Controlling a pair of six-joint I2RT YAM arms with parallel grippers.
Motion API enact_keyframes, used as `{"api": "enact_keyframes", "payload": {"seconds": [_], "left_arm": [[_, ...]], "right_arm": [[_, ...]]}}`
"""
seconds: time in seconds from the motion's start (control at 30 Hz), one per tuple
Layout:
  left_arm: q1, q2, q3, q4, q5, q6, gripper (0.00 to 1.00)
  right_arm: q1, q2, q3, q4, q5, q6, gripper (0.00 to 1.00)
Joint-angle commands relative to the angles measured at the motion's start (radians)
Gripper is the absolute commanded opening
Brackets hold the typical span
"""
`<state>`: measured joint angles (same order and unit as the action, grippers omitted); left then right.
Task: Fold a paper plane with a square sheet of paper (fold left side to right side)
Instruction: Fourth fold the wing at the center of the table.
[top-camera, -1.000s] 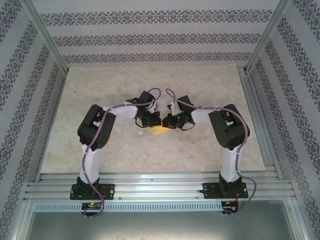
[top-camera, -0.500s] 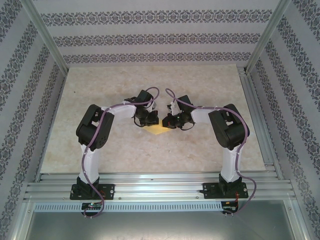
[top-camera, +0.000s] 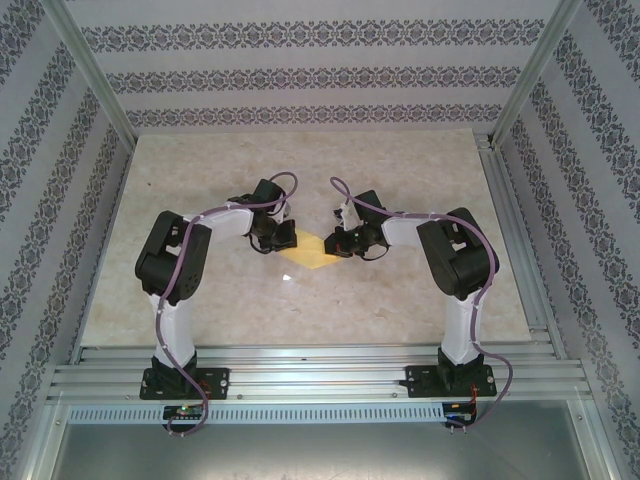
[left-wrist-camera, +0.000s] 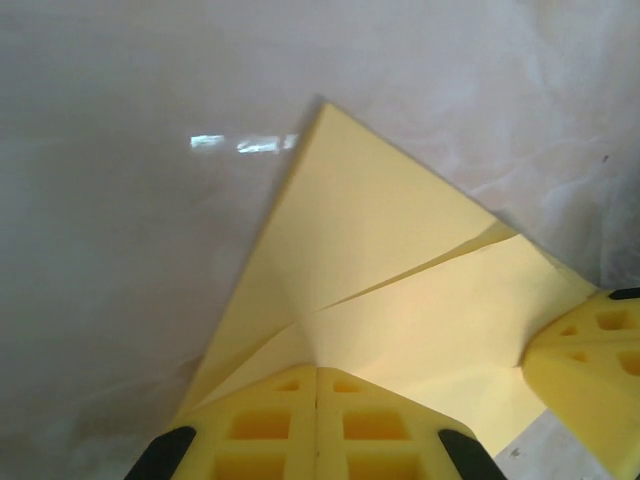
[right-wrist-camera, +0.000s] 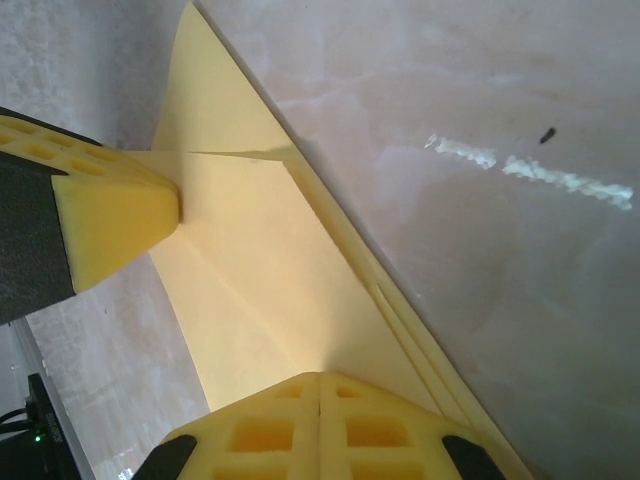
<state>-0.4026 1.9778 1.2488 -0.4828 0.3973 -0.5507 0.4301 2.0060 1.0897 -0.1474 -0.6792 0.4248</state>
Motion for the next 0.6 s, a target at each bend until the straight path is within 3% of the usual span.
{"api": "enact_keyframes", "payload": {"seconds": [0.0, 0.37, 0.57], "left_arm": [[0.051, -0.030, -0.053, -0.064, -0.077, 0.042, 0.01], [0.157, -0.064, -0.081, -0.093, -0.092, 0.096, 0.01], [0.168, -0.197, -0.086, -0.084, -0.044, 0.089, 0.02]], "right_arm": [[-0.006, 0.058, -0.027, -0.118, 0.133, -0.028, 0.02], [-0.007, 0.054, -0.026, -0.120, 0.127, -0.032, 0.02], [-0.007, 0.041, -0.025, -0.112, 0.116, -0.031, 0.02]]}}
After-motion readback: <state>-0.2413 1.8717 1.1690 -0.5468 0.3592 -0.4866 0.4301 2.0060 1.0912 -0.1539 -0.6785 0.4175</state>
